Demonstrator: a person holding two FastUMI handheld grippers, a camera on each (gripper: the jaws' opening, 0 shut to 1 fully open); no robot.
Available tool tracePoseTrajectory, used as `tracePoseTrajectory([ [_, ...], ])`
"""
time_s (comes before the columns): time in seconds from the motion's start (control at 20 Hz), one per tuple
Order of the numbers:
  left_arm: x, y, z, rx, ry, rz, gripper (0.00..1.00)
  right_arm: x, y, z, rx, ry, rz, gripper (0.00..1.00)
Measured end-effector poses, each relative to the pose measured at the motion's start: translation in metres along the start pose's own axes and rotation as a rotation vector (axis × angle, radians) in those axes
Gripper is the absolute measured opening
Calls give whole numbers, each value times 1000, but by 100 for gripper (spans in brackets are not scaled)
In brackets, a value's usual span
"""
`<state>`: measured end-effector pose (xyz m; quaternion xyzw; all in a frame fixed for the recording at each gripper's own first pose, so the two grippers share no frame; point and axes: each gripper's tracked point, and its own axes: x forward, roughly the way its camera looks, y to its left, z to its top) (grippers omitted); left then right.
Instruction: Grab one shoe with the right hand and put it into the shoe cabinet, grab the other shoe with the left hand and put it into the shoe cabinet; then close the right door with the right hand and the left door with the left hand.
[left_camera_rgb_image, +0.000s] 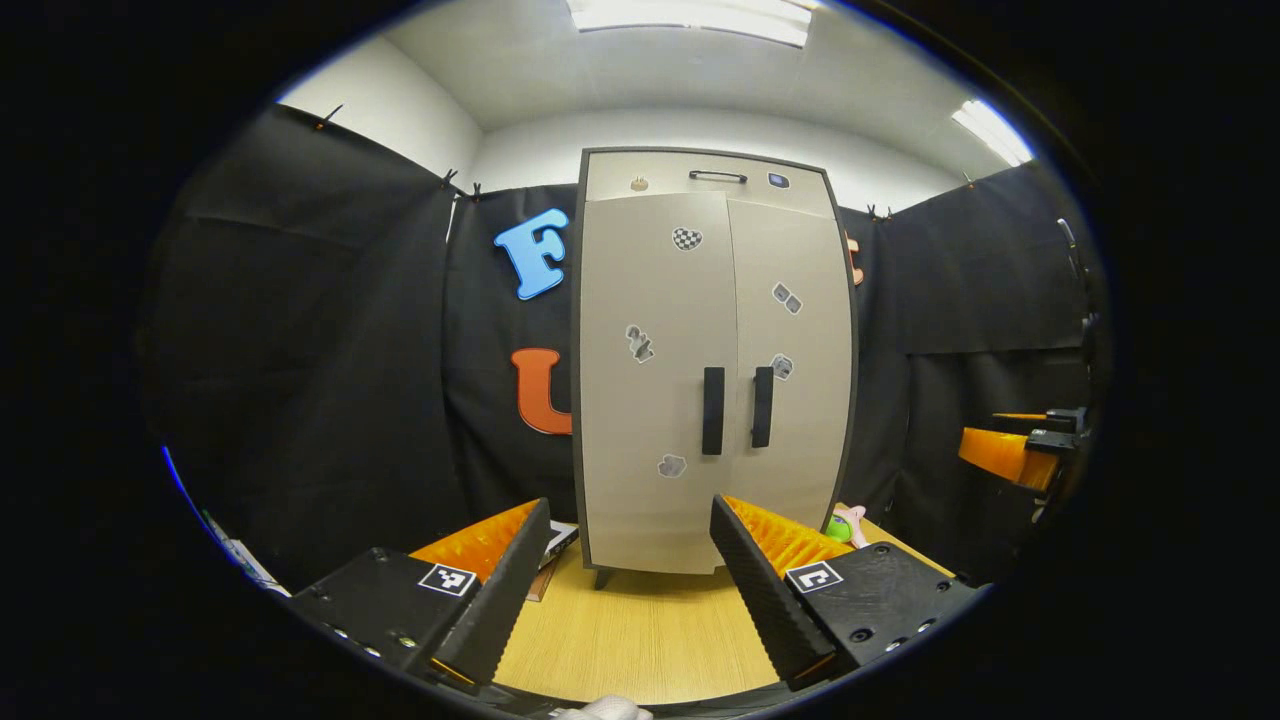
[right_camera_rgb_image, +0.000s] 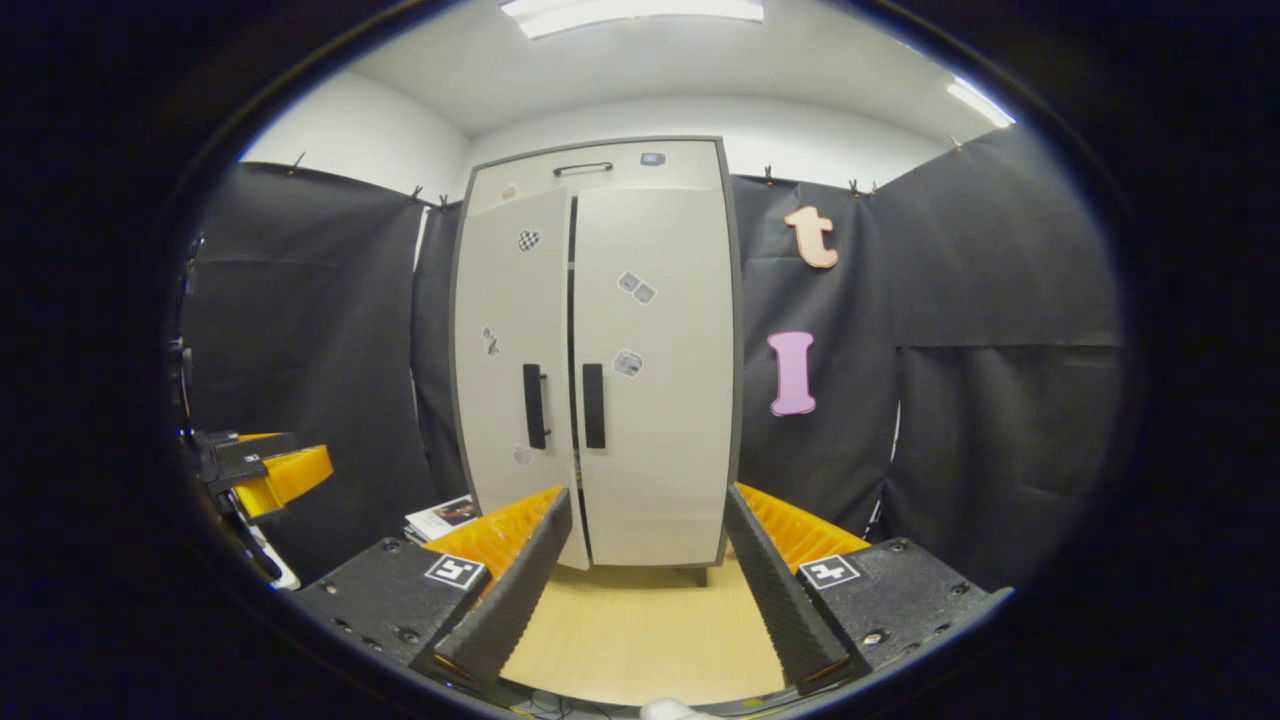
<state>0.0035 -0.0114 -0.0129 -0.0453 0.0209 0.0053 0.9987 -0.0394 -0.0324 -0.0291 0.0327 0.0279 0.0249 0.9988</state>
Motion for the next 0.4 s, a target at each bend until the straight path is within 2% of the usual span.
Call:
tracePoseTrajectory([
  [0.05,1,-1,0,0,1,-2,100,-1,1,0,-1,-1,-1,99],
  [0.1,0,0,1,1,-1,-2,96,-1,1,1,-3,-2,-4,99],
  [0.4,-2,4,-1,2,4,-9,96,-4,6,1,-6,-6,-9,99],
])
